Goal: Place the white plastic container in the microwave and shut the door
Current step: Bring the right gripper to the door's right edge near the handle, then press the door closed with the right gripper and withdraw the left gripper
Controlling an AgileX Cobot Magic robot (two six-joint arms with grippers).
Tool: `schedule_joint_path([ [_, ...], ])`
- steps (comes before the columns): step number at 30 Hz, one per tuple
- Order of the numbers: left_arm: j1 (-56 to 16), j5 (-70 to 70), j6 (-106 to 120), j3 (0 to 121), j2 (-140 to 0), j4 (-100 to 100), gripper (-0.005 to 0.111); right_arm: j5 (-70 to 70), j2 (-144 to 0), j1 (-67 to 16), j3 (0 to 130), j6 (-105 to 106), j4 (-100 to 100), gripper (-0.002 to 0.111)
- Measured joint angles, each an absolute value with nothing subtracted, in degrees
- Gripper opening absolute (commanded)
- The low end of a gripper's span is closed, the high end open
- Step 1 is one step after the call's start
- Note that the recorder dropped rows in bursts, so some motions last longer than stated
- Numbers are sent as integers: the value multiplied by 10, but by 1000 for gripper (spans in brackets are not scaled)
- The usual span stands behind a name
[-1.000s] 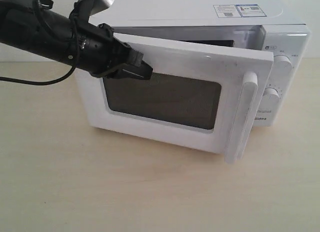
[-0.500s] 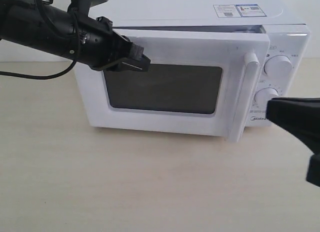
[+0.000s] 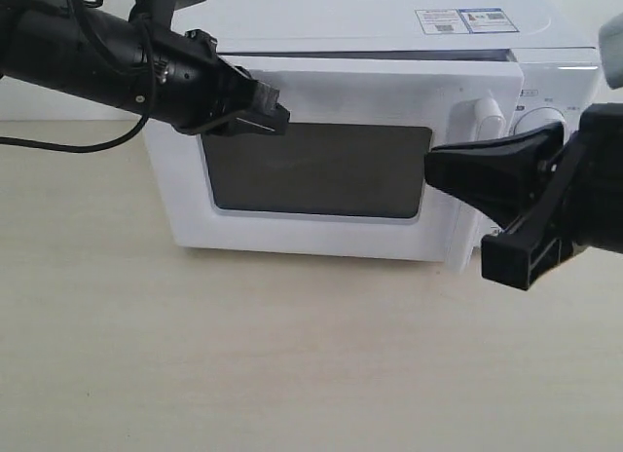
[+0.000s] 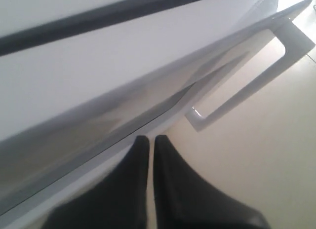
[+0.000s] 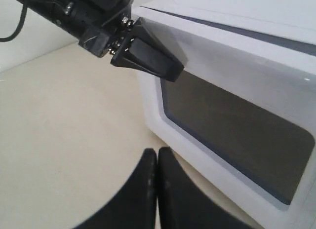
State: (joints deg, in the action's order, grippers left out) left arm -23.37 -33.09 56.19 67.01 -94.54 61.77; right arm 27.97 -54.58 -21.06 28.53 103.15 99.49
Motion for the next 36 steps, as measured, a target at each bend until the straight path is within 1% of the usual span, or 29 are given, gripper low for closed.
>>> schedule_joint_path([
  [3,-234,-340,562,670,-934,602,4,260,-557,-211,290,1046,995,0],
  [6,-234,-336,562,650,-874,590,4,193,-566,-211,290,1049,995,0],
  [8,-234,-315,562,603,-821,581,4,164,-566,-211,290,1041,995,0],
  [12,-234,-242,555,472,-688,578,4,157,-566,-211,292,1015,995,0],
  [15,-234,-225,528,391,-577,578,4,133,-567,-211,316,1017,996,0],
  [21,-234,-216,493,331,-467,578,4,120,-613,-211,349,1026,996,0],
  [27,-235,-201,443,298,-389,545,4,110,-663,-211,387,1039,996,0],
  [32,-235,-199,363,281,-374,470,4,91,-666,-211,403,1029,996,0],
  [36,-235,-205,341,276,-370,451,4,85,-687,-211,405,1025,996,0],
])
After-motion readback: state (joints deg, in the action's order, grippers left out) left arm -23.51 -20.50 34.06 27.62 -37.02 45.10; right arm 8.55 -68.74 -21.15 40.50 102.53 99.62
